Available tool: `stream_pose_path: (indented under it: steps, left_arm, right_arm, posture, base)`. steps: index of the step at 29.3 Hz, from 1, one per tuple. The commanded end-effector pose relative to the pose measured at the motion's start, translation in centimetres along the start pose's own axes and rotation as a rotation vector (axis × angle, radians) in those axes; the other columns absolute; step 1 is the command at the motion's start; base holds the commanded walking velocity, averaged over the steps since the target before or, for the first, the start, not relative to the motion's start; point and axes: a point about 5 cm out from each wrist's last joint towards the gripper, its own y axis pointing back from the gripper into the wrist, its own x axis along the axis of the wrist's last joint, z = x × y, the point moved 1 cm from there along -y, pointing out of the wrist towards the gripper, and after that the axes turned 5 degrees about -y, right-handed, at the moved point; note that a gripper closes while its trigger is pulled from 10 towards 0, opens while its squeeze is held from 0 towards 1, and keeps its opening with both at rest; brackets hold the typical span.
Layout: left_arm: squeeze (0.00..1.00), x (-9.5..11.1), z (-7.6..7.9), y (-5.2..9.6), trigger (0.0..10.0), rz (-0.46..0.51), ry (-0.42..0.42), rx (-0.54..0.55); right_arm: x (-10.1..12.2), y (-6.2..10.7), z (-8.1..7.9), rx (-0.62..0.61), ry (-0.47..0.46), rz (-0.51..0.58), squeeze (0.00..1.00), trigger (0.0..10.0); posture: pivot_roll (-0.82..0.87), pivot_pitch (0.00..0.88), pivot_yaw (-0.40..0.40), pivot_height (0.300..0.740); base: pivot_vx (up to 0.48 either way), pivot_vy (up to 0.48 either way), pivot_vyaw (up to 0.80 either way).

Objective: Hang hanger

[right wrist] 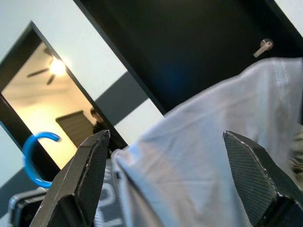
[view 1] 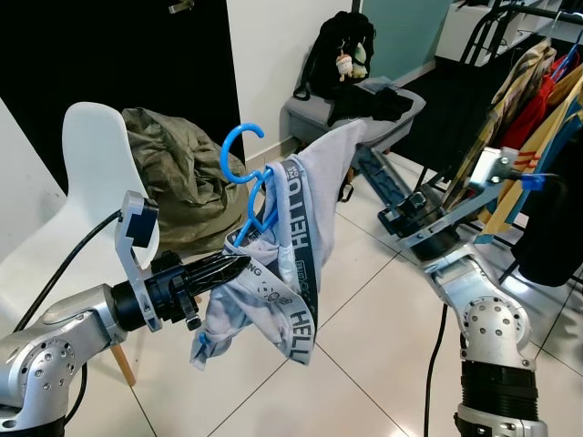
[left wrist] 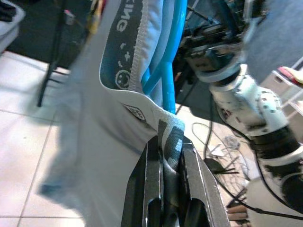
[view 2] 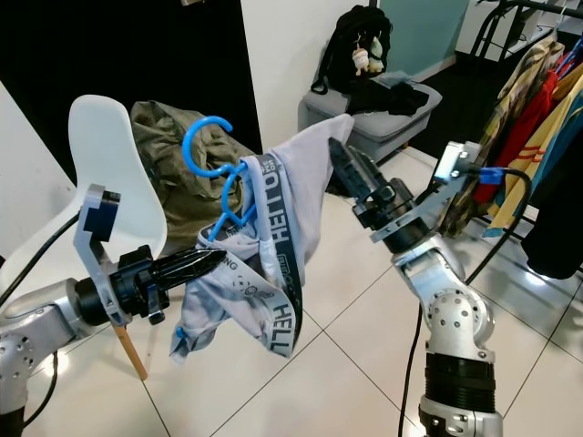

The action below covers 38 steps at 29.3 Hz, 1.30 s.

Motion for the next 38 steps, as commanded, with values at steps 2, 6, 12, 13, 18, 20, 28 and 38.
stream_pose_path:
  steps: [2, 6, 12, 13, 18, 20, 28, 38]
  left_arm:
    - [0.0, 0.5, 0.7, 0.4, 8.9, 0.001, -0.019, -0.038]
    - [0.0, 0.6, 1.0, 0.3, 8.6, 0.007, -0.019, -0.06]
    - [0.0, 1.0, 1.6, 0.4, 7.3, 0.02, -0.029, -0.113]
    - [0.0, 1.0, 1.6, 0.4, 7.3, 0.02, -0.029, -0.113]
    - [0.0, 1.0, 1.6, 0.3, 7.3, 0.023, -0.031, -0.119]
    - [0.0, 1.0, 1.6, 0.3, 7.1, 0.024, -0.03, -0.118]
    - [0.0, 1.0, 1.6, 0.3, 7.0, 0.024, -0.027, -0.118]
    - [0.0, 0.4, 0.0, 0.7, 6.3, -0.013, -0.041, -0.006]
  right_arm:
    - [-1.0, -0.1, 0.2, -0.029, 0.037, -0.065, 0.0, 10.0]
    - [-1.4, 0.0, 0.6, -0.061, 0.06, -0.097, 0.0, 10.0]
    - [-1.6, 0.5, 1.3, -0.117, 0.072, -0.12, 0.0, 10.0]
    - [-1.6, 0.5, 1.3, -0.117, 0.072, -0.12, 0.0, 10.0]
    - [-1.4, 0.6, 1.5, -0.125, 0.07, -0.103, 0.0, 0.0]
    - [-1.4, 0.6, 1.4, -0.123, 0.069, -0.095, 0.0, 0.0]
    - [-1.2, 0.5, 1.4, -0.12, 0.066, -0.071, 0.0, 0.0]
    - [-0.7, 0.6, 2.0, -0.169, 0.065, -0.024, 0.0, 0.0]
  posture:
    - [-0.03, 0.139, 0.038, 0.74]
    - [-0.03, 0.133, 0.037, 0.74]
    - [-0.03, 0.13, 0.038, 0.74]
    - [-0.03, 0.13, 0.038, 0.74]
    - [-0.03, 0.132, 0.039, 0.74]
    - [-0.03, 0.132, 0.039, 0.74]
    - [-0.03, 0.128, 0.039, 0.74]
    - [-0.03, 0.13, 0.04, 0.74]
  base:
    - [0.0, 0.0, 0.0]
    - [0.0, 0.0, 0.0]
    - [0.0, 0.0, 0.0]
    - [0.0, 0.0, 0.0]
    - [0.0, 0.0, 0.0]
    - [0.0, 0.0, 0.0]
    - [0.0, 0.0, 0.0]
    - [0.0, 0.0, 0.0]
